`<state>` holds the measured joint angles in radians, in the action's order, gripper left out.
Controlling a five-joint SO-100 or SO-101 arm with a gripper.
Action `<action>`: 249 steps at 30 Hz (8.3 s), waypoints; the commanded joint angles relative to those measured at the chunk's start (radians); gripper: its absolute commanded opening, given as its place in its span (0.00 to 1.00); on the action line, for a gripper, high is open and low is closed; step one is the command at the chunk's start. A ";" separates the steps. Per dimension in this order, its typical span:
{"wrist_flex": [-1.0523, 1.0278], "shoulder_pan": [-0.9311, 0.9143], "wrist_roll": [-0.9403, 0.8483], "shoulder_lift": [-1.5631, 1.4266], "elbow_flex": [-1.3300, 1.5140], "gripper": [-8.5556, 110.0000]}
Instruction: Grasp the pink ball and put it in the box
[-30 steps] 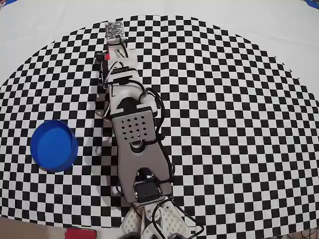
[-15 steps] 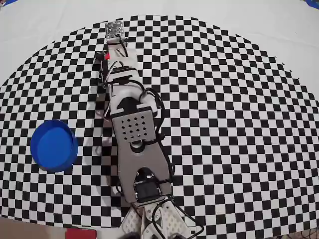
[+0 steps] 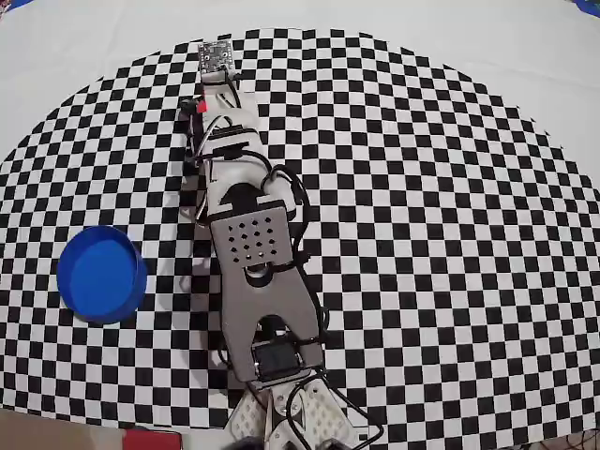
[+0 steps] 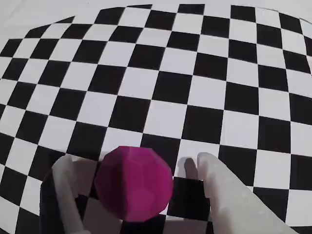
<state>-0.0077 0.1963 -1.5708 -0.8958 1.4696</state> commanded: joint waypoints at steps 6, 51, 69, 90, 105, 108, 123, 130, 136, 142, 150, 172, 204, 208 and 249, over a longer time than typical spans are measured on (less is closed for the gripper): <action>-0.003 -0.006 -0.008 -0.008 -0.043 0.32; -0.002 -0.006 -0.008 -0.008 -0.044 0.07; -0.005 -0.003 -0.002 -0.074 -0.034 0.07; -0.026 -0.006 0.003 -0.235 0.063 0.07; -0.026 -0.005 0.003 -0.434 0.236 0.07; -0.026 0.000 0.003 -0.488 0.282 0.07; -0.026 0.003 0.003 -0.744 0.518 0.07; -0.026 0.003 0.003 -0.859 0.612 0.07; -0.026 0.003 0.003 -0.962 0.695 0.07; -0.026 0.005 0.003 -1.069 0.796 0.07; -0.026 0.028 0.003 -1.167 0.896 0.07; -0.026 0.158 0.003 -1.224 0.968 0.07; -0.026 0.344 0.003 -1.227 1.014 0.07; -0.026 0.360 0.003 -1.227 1.017 0.07; -0.021 0.525 0.003 -1.341 1.141 0.07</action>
<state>-0.0322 0.7133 -1.5708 -2.1921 2.6108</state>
